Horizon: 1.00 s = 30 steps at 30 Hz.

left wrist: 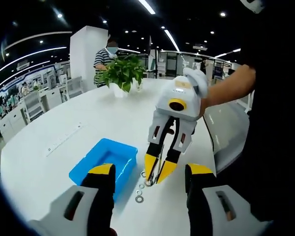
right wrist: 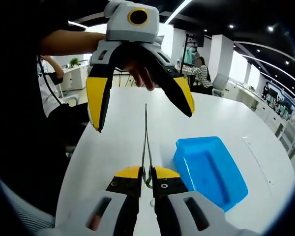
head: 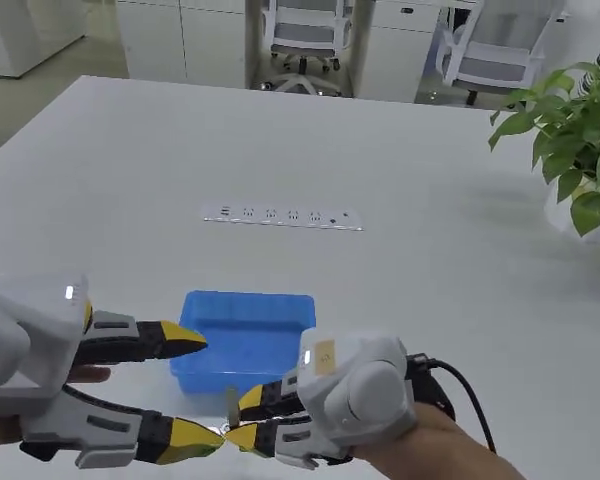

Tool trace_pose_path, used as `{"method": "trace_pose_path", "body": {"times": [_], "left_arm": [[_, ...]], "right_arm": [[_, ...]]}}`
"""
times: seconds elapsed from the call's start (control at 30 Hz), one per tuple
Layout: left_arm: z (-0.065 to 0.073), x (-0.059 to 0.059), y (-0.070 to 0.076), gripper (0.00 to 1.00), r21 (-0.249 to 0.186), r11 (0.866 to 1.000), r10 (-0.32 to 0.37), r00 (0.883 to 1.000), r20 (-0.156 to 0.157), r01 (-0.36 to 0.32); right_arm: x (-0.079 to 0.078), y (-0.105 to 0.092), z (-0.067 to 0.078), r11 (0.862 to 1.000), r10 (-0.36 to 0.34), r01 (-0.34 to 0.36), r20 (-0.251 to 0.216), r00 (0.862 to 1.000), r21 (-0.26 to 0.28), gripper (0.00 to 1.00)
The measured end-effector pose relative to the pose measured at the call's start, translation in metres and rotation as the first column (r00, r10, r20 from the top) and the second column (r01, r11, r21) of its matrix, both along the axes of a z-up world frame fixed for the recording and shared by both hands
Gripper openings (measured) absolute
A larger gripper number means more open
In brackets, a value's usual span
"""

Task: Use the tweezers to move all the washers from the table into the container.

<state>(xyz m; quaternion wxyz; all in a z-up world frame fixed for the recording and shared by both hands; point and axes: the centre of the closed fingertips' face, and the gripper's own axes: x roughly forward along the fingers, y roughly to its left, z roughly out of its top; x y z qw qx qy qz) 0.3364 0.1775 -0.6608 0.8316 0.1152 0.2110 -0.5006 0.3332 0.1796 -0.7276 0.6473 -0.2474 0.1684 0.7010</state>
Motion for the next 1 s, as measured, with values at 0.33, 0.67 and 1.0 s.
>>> {"method": "trace_pose_path", "body": {"times": [0.33, 0.67, 1.0], "left_arm": [[0.000, 0.006, 0.014, 0.76, -0.037, 0.995, 0.098, 0.995, 0.018, -0.097], [-0.007, 0.002, 0.028, 0.83, -0.019, 0.989, 0.147, 0.989, 0.000, -0.147], [-0.012, -0.002, 0.035, 0.93, -0.011, 0.985, 0.173, 0.985, -0.009, -0.173]], "right_arm": [[0.018, -0.001, 0.016, 0.999, -0.030, 0.030, 0.005, 1.000, 0.028, 0.10], [0.041, 0.002, 0.028, 0.997, -0.055, 0.054, 0.023, 0.998, 0.050, 0.10], [0.070, 0.002, 0.030, 0.994, -0.085, 0.083, 0.032, 0.996, 0.072, 0.10]]}}
